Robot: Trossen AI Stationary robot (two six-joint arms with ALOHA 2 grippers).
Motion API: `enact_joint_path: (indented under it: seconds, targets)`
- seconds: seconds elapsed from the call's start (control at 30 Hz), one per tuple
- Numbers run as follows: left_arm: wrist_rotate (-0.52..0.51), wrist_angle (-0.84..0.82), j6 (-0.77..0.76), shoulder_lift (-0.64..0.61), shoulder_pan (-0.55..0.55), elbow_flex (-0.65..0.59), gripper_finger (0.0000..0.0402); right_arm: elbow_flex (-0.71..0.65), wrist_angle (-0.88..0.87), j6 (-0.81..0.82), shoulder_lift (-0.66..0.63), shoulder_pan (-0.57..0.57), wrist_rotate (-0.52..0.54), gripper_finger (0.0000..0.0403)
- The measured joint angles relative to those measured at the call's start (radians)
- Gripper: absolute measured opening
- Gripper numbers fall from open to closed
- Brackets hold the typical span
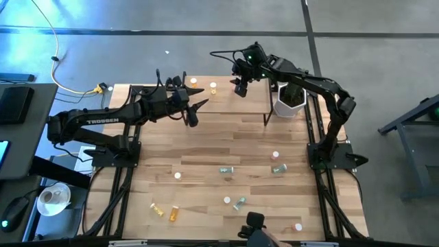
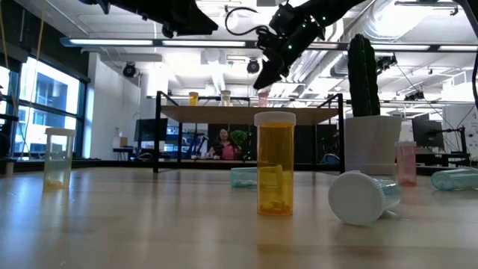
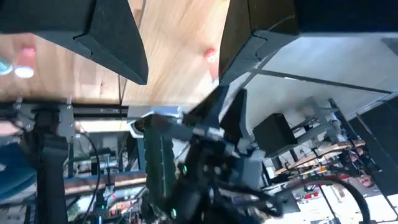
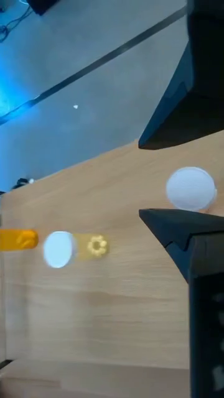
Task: Pick and place medicine bottles onto shelf by color
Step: Adjust the yellow pill bottle on the shelf
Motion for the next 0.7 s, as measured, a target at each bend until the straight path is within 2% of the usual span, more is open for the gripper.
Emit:
enact_joint_path:
  seconds: [0.27, 0.47, 0.7]
  targets:
    - [-0.185, -0.044, 0.064, 0.0, 0.0, 0.0, 0.0188, 0.035, -0.013, -0.001, 0.0, 0.041, -0.085, 0.0158]
    - [-0.345, -0.061, 0.117, -0.012, 0.003, 0.0, 0.0188, 0.035, -0.02, -0.049, 0.0, 0.126, -0.092, 0.0158]
    - [-0.353, -0.077, 0.135, -0.073, 0.044, 0.0, 0.0188, 0.033, 0.016, -0.067, 0.026, 0.222, -0.021, 0.0158]
